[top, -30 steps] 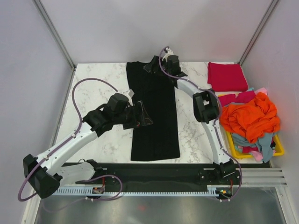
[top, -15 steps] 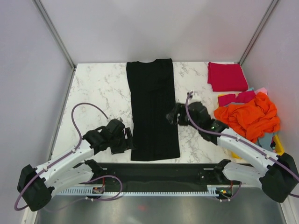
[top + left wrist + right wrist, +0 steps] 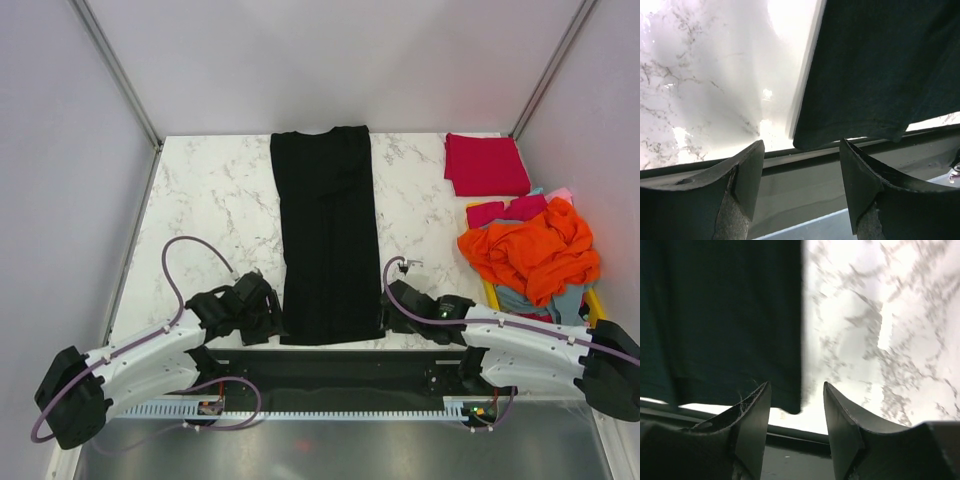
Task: Fold and stack the t-shirts
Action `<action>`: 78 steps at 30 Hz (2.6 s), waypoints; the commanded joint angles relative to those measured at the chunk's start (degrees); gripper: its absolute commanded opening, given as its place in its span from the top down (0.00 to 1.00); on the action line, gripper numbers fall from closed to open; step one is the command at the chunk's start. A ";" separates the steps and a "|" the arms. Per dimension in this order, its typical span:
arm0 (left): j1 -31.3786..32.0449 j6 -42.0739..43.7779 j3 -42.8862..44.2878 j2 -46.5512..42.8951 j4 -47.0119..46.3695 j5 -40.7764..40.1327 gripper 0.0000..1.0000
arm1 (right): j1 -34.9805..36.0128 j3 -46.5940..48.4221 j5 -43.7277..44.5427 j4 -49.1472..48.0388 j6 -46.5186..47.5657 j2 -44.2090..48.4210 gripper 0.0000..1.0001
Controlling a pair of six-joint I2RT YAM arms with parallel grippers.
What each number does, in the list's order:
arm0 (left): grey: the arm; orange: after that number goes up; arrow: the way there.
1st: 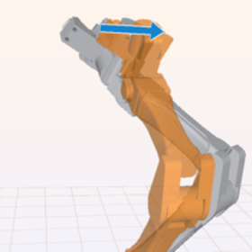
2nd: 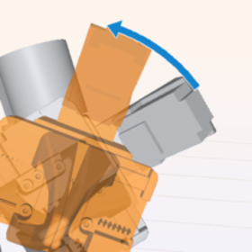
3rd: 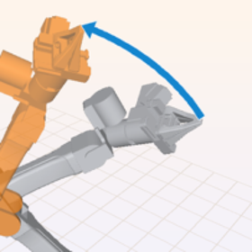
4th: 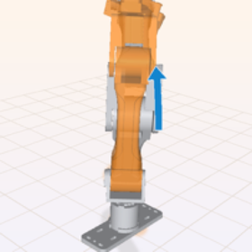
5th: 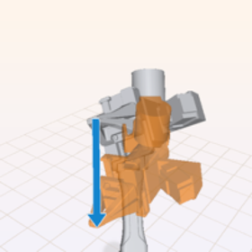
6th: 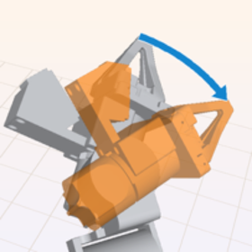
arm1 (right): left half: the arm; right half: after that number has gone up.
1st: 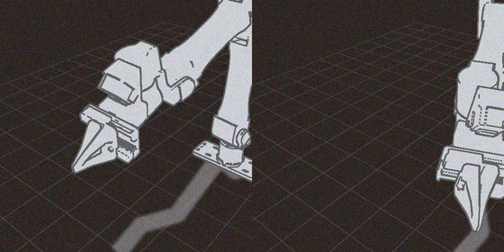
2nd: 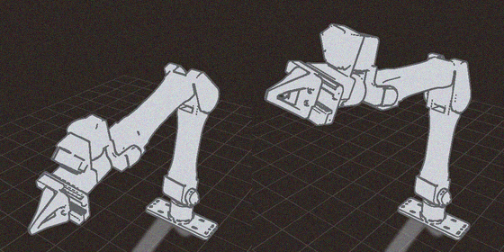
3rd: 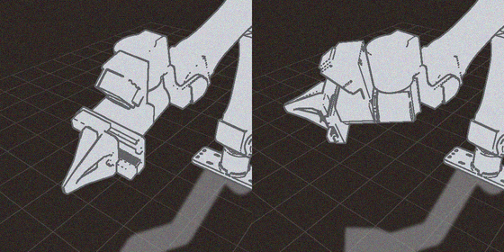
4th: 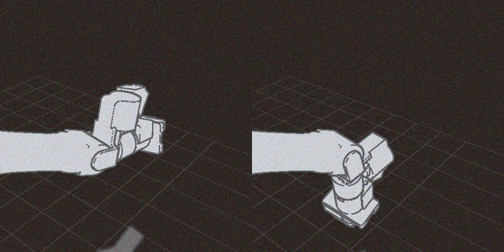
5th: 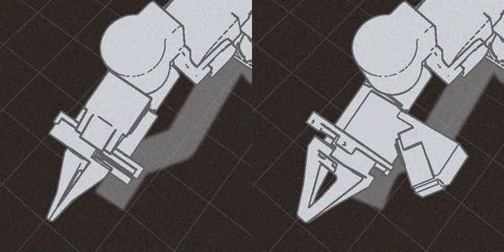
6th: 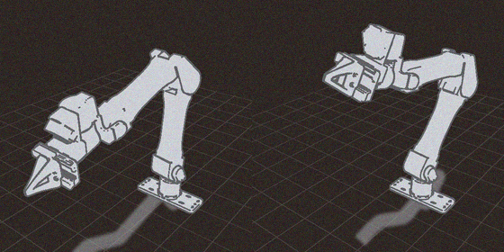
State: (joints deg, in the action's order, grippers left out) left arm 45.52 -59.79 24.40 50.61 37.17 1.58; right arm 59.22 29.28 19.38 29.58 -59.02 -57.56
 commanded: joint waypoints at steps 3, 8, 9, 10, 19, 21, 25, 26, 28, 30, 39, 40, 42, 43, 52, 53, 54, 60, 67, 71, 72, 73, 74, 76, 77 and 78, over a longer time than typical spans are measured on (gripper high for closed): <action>0.45 -2.44 -1.99 1.24 -5.17 -1.50 0.31 | 1.16 -3.61 1.10 -1.28 -4.26 -0.88 0.45; 0.45 -1.56 -2.08 4.23 -7.54 -1.41 0.32 | 1.33 -6.42 -1.71 -7.43 -4.26 -2.46 0.44; 0.45 -1.47 -1.99 4.58 -7.64 -2.89 0.32 | 1.42 -6.51 -2.06 -8.74 -4.17 -3.69 0.44; 0.45 -1.30 -2.08 5.37 -7.98 -3.16 0.33 | 1.51 -6.69 -2.24 -9.19 -4.17 -4.13 0.44; 0.62 -1.21 -3.04 8.10 -11.33 -1.85 0.58 | 2.48 -8.35 -3.29 -11.92 -4.34 -5.46 0.66; 1.41 -1.29 -3.13 7.22 -11.85 -1.85 0.64 | 2.48 -9.32 -3.21 -12.09 -4.52 -4.58 0.78; 2.91 -1.03 -2.26 6.78 -12.29 -1.33 0.95 | 2.39 -9.94 -3.29 -12.18 -3.99 -3.17 1.00; 3.08 -1.03 -2.08 6.43 -12.21 -0.28 0.98 | 2.48 -9.85 -3.38 -12.01 -3.82 -2.48 1.00; 3.87 -1.73 -1.82 3.89 -11.86 0.35 0.98 | 2.74 -9.50 -3.73 -10.96 -3.90 -1.60 1.00; 4.84 -3.39 -1.21 0.74 -9.23 0.17 0.98 | 3.09 -9.24 -3.64 -8.60 -4.51 0.25 1.00; 5.64 -1.13 9.67 -3.59 2.45 -4.65 0.98 | 4.24 -0.55 2.41 0.64 -2.86 5.71 1.00; 5.55 -0.34 11.35 -2.28 3.17 -5.97 0.98 | 4.06 3.20 3.38 1.61 -1.20 5.27 1.00; 5.37 1.94 16.69 -0.61 5.27 -7.29 0.98 | 3.62 9.09 6.45 4.34 0.92 3.34 1.00; 5.20 2.74 18.56 0.62 6.07 -8.86 0.98 | 2.23 10.96 7.25 4.86 3.71 2.72 1.00; -10.26 17.85 32.80 15.99 4.59 -6.07 0.98 | -13.94 28.89 6.99 2.33 23.86 -12.98 1.00; -11.58 19.00 34.03 17.49 4.23 -5.81 0.98 | -15.00 30.30 6.90 1.71 26.39 -14.76 1.00; -14.03 21.01 36.57 20.72 4.05 -5.80 0.98 | -16.06 32.66 6.73 1.18 27.46 -16.43 1.00; -22.82 27.96 46.25 31.55 0.45 0.50 0.98 | -25.11 41.19 0.94 -2.77 32.82 -30.58 1.00; -26.18 30.87 58.20 48.50 -0.08 3.42 0.98 | -30.74 50.69 -4.78 -3.92 35.11 -43.93 1.00; -27.76 31.57 64.70 55.10 -0.08 3.86 0.98 | -32.85 56.23 -7.07 -3.75 36.08 -49.22 1.00; -28.11 31.66 65.76 56.17 0.01 4.65 0.98 | -33.46 58.50 -7.85 -3.48 36.35 -50.44 1.00; -28.38 31.75 66.82 57.66 -0.08 5.26 0.98 | -33.82 59.74 -7.86 -2.61 36.52 -52.72 1.00; -29.16 31.75 69.00 60.19 0.01 5.79 0.98 | -34.08 61.84 -7.86 -2.60 36.70 -53.79 1.00; -29.96 31.23 73.21 63.54 1.23 6.76 0.90 | -35.31 64.40 -9.35 -1.73 37.05 -58.00 0.73; -30.83 31.31 74.98 65.04 1.50 7.72 0.81 | -35.75 67.55 -10.05 -1.46 37.23 -59.58 0.54; -31.27 31.57 77.18 69.49 2.29 9.73 0.62 | -36.97 69.49 -10.49 -0.85 37.40 -61.43 0.30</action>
State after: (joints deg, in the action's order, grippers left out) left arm 16.10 -30.26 95.09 114.41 38.30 6.96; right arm 24.38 92.82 10.79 27.42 -23.62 -115.20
